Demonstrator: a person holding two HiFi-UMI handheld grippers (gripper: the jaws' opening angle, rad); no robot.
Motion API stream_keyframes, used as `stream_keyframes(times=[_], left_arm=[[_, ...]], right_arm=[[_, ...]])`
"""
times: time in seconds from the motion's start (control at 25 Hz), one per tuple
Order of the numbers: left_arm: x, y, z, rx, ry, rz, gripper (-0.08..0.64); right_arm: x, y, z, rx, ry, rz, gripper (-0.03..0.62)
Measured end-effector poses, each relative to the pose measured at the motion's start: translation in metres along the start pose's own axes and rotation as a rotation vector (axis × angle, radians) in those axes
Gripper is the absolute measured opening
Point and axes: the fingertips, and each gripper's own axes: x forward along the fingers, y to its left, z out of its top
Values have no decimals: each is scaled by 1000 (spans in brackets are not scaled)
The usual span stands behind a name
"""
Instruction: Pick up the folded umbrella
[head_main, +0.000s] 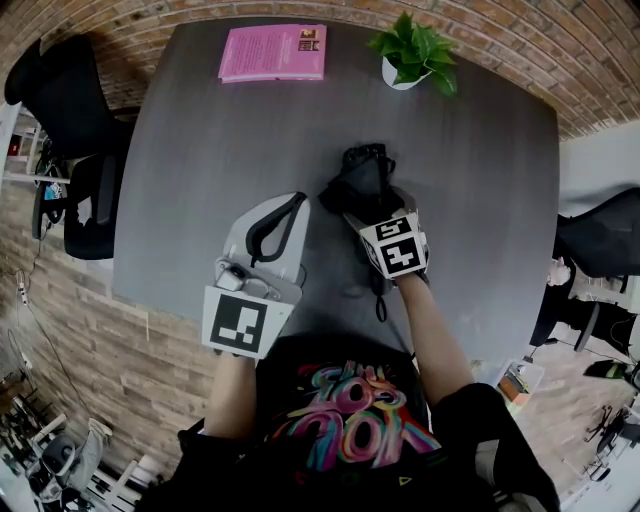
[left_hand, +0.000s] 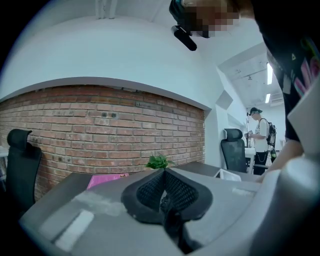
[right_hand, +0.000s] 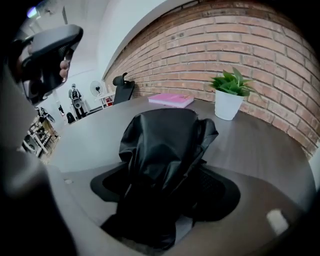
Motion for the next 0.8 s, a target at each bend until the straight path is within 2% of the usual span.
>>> stream_keyframes(times=[0.36, 0.8], left_arm=[[9, -2, -3, 0, 5, -18, 2], [7, 2, 1, 1, -12, -12, 2]], right_arm=[[13, 2, -9, 29, 74, 61, 390], [12, 1, -11, 91, 80, 40, 314]])
